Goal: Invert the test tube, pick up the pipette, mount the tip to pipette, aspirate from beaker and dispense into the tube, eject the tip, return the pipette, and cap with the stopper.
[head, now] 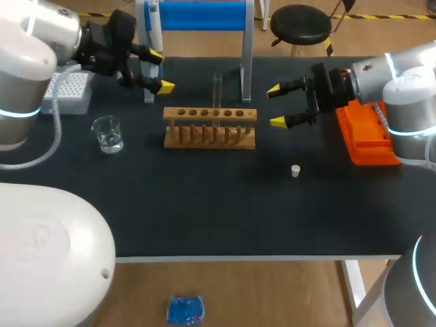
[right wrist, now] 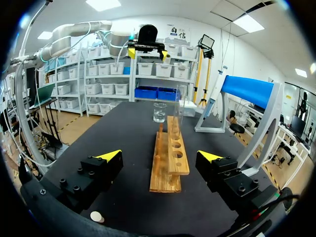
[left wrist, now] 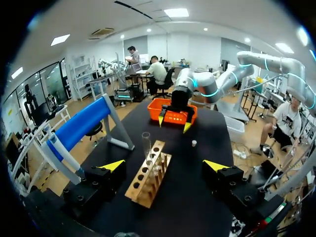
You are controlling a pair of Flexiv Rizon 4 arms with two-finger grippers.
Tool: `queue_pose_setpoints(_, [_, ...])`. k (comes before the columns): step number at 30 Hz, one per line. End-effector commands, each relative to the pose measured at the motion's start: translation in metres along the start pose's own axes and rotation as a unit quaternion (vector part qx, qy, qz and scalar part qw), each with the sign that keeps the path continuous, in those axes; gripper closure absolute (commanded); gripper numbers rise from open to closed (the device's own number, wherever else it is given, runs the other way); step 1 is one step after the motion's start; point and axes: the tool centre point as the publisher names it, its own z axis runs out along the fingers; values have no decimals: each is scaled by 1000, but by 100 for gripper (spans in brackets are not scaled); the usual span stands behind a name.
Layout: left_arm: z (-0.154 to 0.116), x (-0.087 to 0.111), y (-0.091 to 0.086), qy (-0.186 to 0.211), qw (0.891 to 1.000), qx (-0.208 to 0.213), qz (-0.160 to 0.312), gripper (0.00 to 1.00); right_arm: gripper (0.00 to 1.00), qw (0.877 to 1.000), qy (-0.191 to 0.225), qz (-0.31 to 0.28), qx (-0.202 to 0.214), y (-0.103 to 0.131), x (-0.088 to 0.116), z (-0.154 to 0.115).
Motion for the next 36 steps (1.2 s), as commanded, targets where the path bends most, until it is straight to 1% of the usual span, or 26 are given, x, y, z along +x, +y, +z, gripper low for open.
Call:
queue_pose_setpoints(1, [-33,6,-2,-1,1000,-17,-1,0,0,1000,1,0,0,-1,0,-1])
queue_pose_setpoints(20, [-33,6,-2,-1,1000,-17,-1,0,0,1000,1,0,0,-1,0,-1])
queue_pose_setpoints(22, [-36,-9,17,-25,999,-27,-30,0,0,1000,1,0,0,-1,0,-1])
queue_pose_setpoints(24, [-43,-22,35,-44,997,-26,-49,0,0,1000,1,0,0,-1,0,-1])
queue_pose_setpoints(28, [-63,-50,72,-88,991,-29,-99,0,0,1000,1,0,0,-1,0,-1])
queue_pose_setpoints(30, [-73,-60,87,-101,988,-31,-111,0,0,1000,1,0,0,-1,0,-1])
queue_pose_setpoints(33, [-88,-77,111,-127,981,-43,-140,0,0,1000,1,0,0,-1,0,-1])
queue_pose_setpoints(35, [-100,-88,130,-144,976,-44,-158,0,0,1000,1,0,0,-1,0,-1])
queue_pose_setpoints(36, [-104,-92,136,-153,973,-46,-167,0,0,1000,1,0,0,-1,0,-1])
